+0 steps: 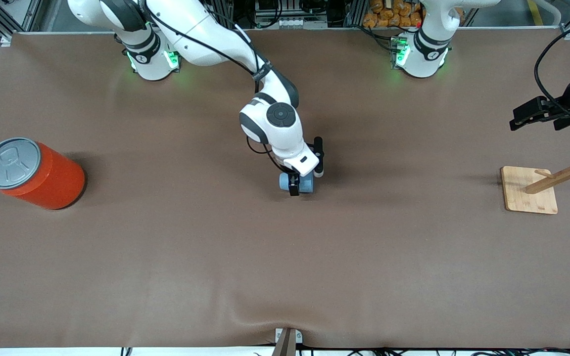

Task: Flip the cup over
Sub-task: 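Lay the blue cup on its side mid-table and open the right gripper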

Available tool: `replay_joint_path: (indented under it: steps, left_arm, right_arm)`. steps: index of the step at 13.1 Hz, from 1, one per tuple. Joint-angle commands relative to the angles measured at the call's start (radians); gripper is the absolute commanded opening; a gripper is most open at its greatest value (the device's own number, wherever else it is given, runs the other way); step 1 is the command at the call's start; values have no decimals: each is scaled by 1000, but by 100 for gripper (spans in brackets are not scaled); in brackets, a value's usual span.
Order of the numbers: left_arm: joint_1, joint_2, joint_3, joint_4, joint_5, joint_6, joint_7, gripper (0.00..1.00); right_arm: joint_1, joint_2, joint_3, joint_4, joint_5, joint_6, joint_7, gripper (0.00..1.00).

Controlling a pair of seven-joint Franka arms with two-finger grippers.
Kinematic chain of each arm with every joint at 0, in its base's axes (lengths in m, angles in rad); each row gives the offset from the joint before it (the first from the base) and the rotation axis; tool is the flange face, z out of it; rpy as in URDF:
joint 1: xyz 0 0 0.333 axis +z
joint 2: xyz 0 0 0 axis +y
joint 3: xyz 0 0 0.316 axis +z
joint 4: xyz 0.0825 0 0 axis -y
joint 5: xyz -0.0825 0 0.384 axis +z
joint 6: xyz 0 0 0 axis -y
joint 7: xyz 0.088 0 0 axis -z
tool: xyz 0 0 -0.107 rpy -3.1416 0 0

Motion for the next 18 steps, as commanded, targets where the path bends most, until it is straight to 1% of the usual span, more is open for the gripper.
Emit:
replay_joint_path:
  steps: [1,3,5,7,8,9,11,13,14,16,18]
  left_arm:
    - [6,4,-1,10,-19,-14,23,100]
    - [7,4,-1,12,-21,-16,23,100]
    - [6,4,-1,13,-30,-16,23,100]
    - [6,17,-1,16,-54,-14,21,100]
    - [7,28,0,15,-96,-14,21,100]
    - [9,43,2,12,-152,-16,20,100]
    - [15,68,3,-7,-221,-14,20,100]
    - [23,135,3,-13,-324,-13,20,100]
    - [23,158,2,-37,-356,-2,20,100]
    - [13,195,-3,-76,-418,50,21,100]
    - [-3,249,-6,-77,-536,61,24,100]
  right_arm:
    - [29,-86,-4,-7,-6,-56,135,100]
    - [31,-152,-1,-7,-3,-130,209,100]
    - [28,-216,-1,-7,0,-234,336,100]
    - [16,-242,-10,-6,0,-302,474,100]
    - [-6,-245,-10,-6,-1,-314,528,100]
    - [-36,-245,-10,-6,0,-314,565,100]
    - [-119,-244,-10,-1,-1,-314,591,100]
    - [-229,-241,-10,5,-1,-311,590,100]
    - [-288,-235,-10,13,2,-303,590,100]
    - [-364,-223,-8,26,-3,-300,593,100]
    - [-449,-210,-10,40,-1,-300,593,100]
